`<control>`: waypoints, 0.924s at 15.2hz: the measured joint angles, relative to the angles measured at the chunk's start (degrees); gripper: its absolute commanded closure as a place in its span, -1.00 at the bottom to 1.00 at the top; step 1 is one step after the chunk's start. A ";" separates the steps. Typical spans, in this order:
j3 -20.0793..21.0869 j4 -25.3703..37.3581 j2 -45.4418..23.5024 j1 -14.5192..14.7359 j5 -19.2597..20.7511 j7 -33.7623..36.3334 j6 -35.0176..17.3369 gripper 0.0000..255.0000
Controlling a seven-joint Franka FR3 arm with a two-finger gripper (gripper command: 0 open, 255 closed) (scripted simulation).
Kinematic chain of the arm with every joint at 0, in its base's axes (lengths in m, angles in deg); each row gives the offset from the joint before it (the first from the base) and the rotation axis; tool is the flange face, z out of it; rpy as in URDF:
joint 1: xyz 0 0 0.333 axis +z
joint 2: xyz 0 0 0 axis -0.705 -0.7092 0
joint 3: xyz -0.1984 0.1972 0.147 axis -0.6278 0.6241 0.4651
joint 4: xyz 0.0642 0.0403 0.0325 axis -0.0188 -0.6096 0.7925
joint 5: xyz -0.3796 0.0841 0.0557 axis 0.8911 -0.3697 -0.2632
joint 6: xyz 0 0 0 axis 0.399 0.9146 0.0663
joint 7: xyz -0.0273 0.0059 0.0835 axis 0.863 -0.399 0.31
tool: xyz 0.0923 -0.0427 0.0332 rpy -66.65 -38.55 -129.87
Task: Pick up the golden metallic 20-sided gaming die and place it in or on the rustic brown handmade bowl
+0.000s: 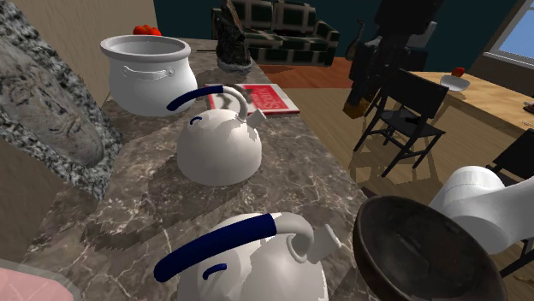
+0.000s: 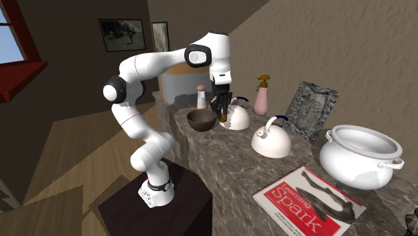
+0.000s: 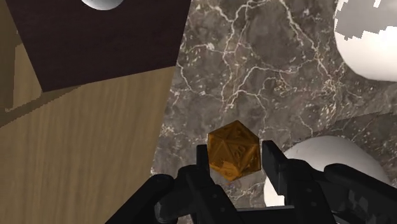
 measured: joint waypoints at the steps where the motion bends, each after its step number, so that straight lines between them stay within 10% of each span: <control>1: 0.45 -0.30 1.11 0.36 -0.53 0.78 0.66 1.00; 6: 3.96 -0.83 5.63 2.20 -3.92 6.05 3.55 1.00; 7: 3.98 -0.82 5.66 2.22 -3.93 6.07 3.56 -1.00; 14: 2.97 -11.99 6.94 3.04 -7.77 3.93 -3.00 -1.00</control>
